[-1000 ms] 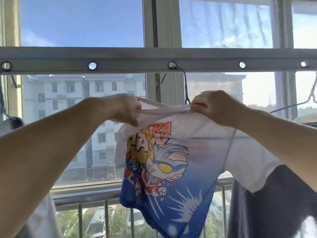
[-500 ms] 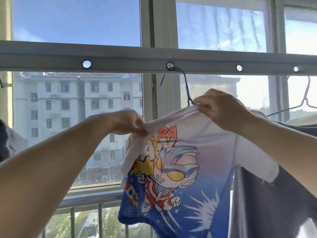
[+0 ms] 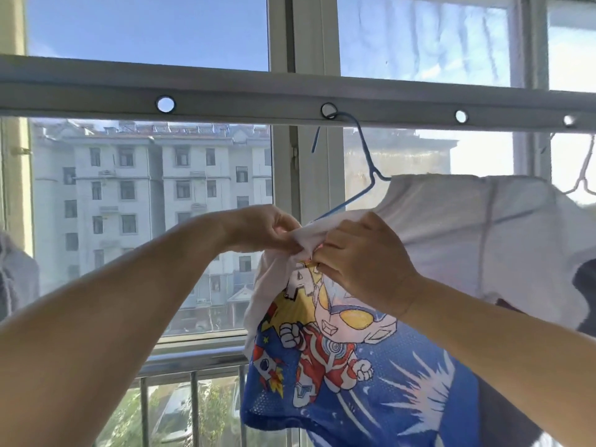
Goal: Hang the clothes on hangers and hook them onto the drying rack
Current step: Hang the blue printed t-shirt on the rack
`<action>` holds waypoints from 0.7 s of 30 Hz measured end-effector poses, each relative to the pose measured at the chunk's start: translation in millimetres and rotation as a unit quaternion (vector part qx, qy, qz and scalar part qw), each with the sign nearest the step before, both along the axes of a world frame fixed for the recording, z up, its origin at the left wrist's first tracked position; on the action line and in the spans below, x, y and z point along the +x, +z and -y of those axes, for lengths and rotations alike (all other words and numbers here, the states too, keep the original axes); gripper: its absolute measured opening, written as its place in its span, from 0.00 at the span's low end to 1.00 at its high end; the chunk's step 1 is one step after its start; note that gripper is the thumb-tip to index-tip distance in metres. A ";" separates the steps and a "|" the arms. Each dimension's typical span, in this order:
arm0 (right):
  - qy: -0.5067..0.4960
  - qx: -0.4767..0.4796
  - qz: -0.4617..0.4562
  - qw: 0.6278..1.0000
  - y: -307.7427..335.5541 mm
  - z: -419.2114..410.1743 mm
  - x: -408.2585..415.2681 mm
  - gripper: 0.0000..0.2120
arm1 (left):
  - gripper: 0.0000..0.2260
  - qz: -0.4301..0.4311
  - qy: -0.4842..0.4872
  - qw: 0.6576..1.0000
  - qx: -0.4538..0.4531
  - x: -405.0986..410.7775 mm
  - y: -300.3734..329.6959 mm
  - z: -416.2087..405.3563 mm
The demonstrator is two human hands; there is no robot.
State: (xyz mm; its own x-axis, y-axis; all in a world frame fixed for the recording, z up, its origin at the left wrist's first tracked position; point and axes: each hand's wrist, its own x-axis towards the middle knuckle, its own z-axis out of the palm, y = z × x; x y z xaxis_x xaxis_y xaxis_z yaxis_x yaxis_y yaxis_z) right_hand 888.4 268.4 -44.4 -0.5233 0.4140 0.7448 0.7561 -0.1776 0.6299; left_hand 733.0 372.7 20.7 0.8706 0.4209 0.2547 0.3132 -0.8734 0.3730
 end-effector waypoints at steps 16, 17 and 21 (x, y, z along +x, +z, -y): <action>0.292 -0.337 -0.427 0.787 15.6 23.2 2.7 0.04 | 0.10 0.022 0.024 0.999 -0.041 -4.5 -2.1 -14.0; 0.273 -0.358 -0.426 0.785 14.4 23.4 3.9 0.03 | 0.09 0.024 0.027 0.999 -0.032 -4.5 -2.4 -15.7; 0.191 -0.361 -0.351 0.843 3.4 15.1 9.2 0.17 | 0.07 0.030 0.037 0.999 0.006 -2.9 -6.0 -22.2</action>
State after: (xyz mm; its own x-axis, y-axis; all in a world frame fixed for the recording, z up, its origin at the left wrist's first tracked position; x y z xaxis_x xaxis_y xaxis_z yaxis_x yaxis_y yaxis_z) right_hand 897.5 253.4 -41.0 -0.2570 0.7931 0.5522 0.9023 0.4016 -0.1569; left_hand 730.1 394.9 14.8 0.8203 0.4799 0.3113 0.3538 -0.8533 0.3830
